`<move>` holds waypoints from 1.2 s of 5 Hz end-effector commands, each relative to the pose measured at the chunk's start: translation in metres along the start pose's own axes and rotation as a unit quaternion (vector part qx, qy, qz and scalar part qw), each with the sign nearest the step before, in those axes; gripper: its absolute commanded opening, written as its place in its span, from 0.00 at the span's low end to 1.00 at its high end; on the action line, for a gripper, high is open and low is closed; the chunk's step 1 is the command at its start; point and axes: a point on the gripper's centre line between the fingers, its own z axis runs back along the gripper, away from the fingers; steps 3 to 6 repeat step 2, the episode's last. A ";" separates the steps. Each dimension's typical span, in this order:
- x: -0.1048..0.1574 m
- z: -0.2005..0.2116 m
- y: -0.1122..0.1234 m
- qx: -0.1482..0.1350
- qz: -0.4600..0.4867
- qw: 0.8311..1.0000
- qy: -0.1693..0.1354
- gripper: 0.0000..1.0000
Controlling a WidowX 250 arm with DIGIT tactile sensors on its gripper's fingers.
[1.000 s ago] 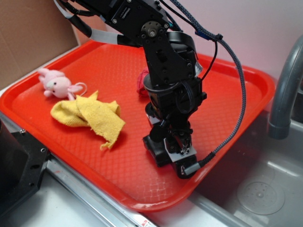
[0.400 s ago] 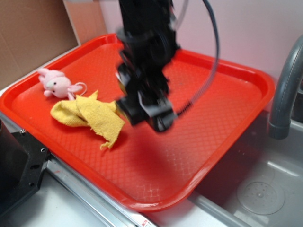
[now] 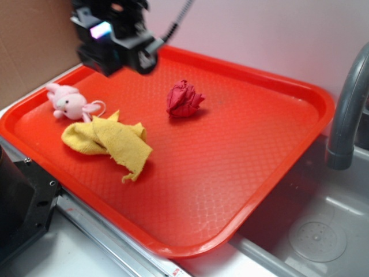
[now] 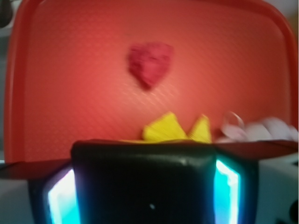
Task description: Grab the black box.
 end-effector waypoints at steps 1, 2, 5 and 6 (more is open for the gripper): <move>-0.026 0.039 0.018 -0.017 0.061 0.997 -0.048 0.00; -0.022 0.037 0.014 -0.024 0.050 0.998 -0.025 0.00; -0.022 0.037 0.014 -0.024 0.050 0.998 -0.025 0.00; -0.022 0.037 0.014 -0.024 0.050 0.998 -0.025 0.00</move>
